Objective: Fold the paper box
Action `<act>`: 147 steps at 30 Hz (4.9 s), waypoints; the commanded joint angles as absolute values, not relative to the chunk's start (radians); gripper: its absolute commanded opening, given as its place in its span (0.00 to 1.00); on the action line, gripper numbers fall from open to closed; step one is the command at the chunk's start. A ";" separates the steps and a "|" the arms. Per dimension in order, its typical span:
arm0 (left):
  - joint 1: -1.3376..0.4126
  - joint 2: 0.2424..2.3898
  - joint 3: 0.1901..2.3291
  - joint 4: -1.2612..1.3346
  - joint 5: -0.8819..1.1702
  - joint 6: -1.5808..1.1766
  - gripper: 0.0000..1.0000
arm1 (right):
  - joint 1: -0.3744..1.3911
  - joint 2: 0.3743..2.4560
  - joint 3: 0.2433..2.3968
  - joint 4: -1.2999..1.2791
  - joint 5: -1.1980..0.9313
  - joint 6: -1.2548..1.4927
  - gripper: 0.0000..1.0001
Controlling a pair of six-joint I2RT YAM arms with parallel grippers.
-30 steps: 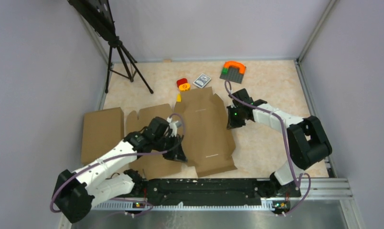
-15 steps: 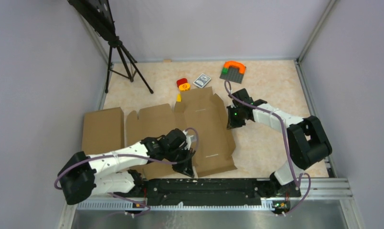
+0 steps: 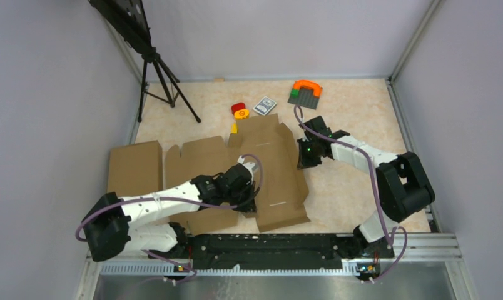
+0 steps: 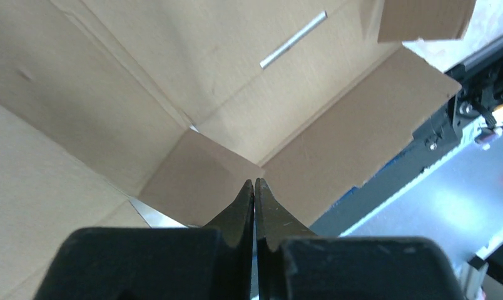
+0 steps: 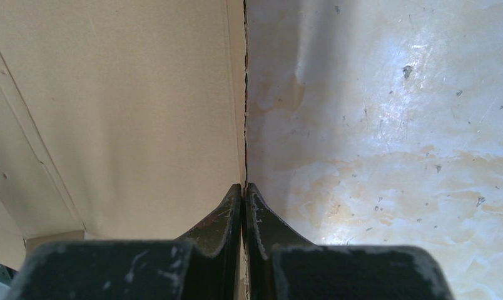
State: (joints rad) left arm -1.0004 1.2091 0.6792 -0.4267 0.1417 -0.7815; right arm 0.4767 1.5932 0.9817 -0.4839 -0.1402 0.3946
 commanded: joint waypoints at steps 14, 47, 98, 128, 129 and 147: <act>-1.046 1.181 0.644 -0.426 0.395 -0.613 0.00 | 0.475 1.580 0.980 -0.469 -0.142 0.397 0.03; -0.988 1.261 0.593 -0.358 0.028 -0.693 0.00 | 0.476 1.585 0.992 -0.488 -0.169 0.383 0.03; -0.226 0.974 0.706 -0.611 0.380 -0.549 0.61 | 0.347 1.517 0.909 -0.474 -0.117 0.445 0.00; 0.261 1.381 0.736 -0.308 0.459 -0.502 0.90 | 0.303 1.471 0.907 -0.510 -0.199 0.385 0.12; 0.261 1.395 0.734 -0.304 0.479 -0.502 0.89 | 0.303 1.475 0.905 -0.507 -0.204 0.386 0.13; 0.234 1.339 0.652 -0.186 0.878 -0.539 0.22 | 0.304 1.500 0.913 -0.513 -0.217 0.375 0.24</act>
State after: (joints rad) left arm 0.2531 1.3926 0.6586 -0.2054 0.7681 -0.5549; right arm 0.3092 1.4879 0.8711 -0.5213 -0.2115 0.3851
